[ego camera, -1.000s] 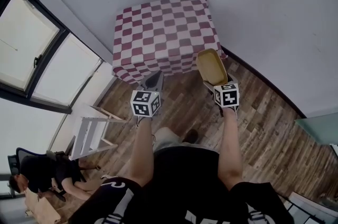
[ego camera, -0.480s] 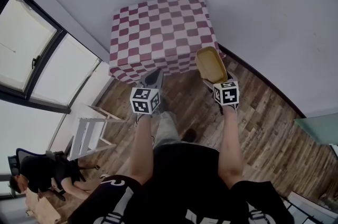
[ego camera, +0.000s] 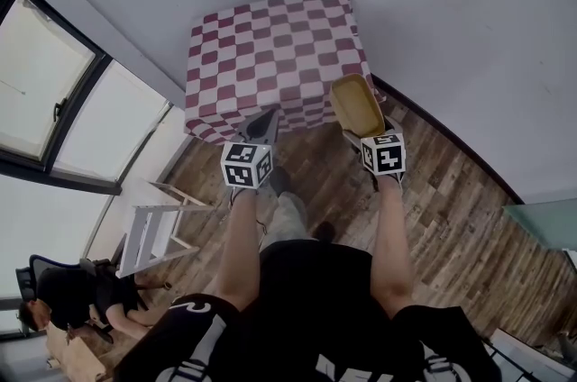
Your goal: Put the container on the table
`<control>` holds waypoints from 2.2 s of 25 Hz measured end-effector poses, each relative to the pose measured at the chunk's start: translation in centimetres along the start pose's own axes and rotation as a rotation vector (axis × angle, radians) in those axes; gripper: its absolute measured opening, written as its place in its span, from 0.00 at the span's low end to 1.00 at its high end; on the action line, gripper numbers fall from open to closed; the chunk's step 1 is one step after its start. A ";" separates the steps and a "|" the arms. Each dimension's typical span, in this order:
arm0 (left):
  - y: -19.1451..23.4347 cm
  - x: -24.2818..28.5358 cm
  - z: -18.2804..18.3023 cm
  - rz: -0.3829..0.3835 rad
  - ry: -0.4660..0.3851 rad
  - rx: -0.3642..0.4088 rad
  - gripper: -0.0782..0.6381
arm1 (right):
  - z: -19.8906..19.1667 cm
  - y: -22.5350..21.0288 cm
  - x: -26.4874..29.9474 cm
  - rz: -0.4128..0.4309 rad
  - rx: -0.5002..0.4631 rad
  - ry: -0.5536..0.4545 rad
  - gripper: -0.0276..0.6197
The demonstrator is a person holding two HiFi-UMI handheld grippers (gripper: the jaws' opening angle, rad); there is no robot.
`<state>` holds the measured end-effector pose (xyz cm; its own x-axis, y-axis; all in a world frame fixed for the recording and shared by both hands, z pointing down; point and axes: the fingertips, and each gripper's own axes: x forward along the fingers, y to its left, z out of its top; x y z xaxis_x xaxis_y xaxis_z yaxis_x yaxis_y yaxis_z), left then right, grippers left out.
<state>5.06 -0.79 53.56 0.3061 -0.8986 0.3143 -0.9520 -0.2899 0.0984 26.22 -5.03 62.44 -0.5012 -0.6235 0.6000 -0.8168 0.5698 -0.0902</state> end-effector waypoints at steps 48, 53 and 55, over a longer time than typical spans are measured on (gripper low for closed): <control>24.3 17.4 3.7 -0.071 0.096 -0.094 0.14 | 14.9 1.8 23.1 -0.070 0.001 0.125 0.83; 27.1 17.6 3.7 -0.069 0.100 -0.104 0.14 | 16.0 3.6 25.3 -0.065 -0.011 0.135 0.83; 28.0 17.6 3.5 -0.068 0.104 -0.101 0.14 | 16.0 4.1 25.9 -0.064 -0.011 0.138 0.83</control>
<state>-16.25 -25.85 58.56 0.3728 -0.8378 0.3990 -0.9262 -0.3096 0.2152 5.32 -27.49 64.88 -0.4035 -0.5793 0.7082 -0.8424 0.5373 -0.0404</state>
